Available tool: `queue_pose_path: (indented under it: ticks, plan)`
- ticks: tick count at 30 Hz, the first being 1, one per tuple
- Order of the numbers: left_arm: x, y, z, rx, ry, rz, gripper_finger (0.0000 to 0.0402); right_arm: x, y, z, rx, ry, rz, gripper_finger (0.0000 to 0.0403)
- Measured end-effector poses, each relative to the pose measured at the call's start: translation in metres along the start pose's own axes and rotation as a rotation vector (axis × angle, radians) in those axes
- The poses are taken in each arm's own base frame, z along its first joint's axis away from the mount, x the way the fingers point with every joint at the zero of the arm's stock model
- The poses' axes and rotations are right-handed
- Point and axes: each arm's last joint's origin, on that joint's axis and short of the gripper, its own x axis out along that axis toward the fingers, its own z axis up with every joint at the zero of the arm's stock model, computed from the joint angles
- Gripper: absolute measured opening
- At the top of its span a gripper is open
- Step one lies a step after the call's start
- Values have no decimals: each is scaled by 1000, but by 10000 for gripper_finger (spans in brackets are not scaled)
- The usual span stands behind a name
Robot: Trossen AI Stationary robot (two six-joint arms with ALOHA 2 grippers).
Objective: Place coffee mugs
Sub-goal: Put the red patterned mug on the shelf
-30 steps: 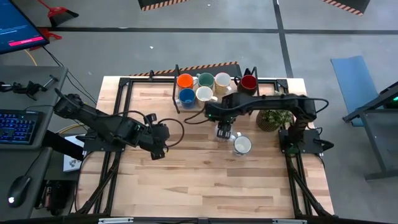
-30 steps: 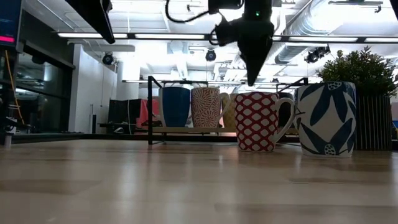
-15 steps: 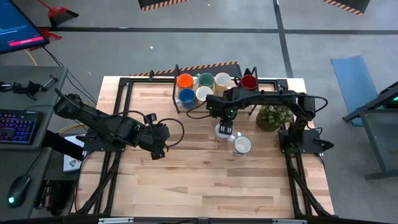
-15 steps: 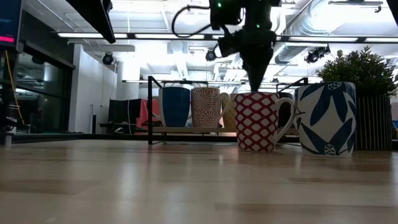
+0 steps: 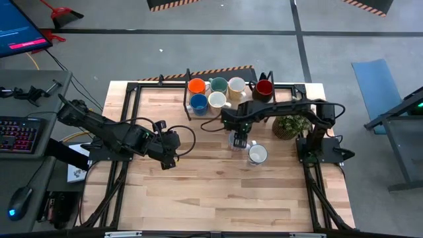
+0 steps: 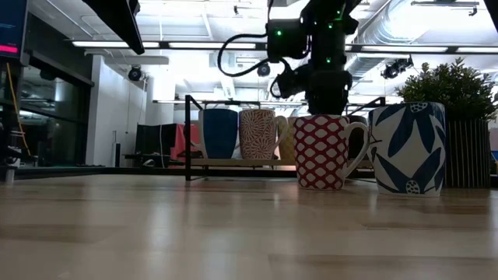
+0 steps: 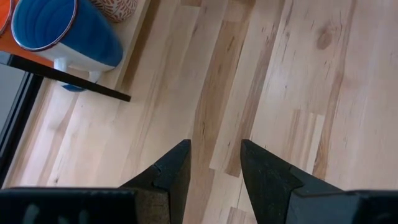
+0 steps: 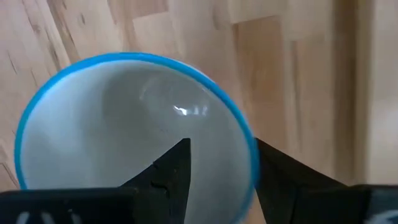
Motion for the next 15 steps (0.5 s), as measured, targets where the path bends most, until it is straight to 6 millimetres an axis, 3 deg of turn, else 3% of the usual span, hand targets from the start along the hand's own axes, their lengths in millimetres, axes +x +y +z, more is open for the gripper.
queue_pose_path:
  ticks: [8, 15]
  plan:
    - [0, 0, 0, -1, -2, -1, 129, 12, 0, -3, 44, -10, 9, 117]
    - [0, 0, 0, -2, -3, -1, 129, 14, 0, -2, 105, -27, 26, 40]
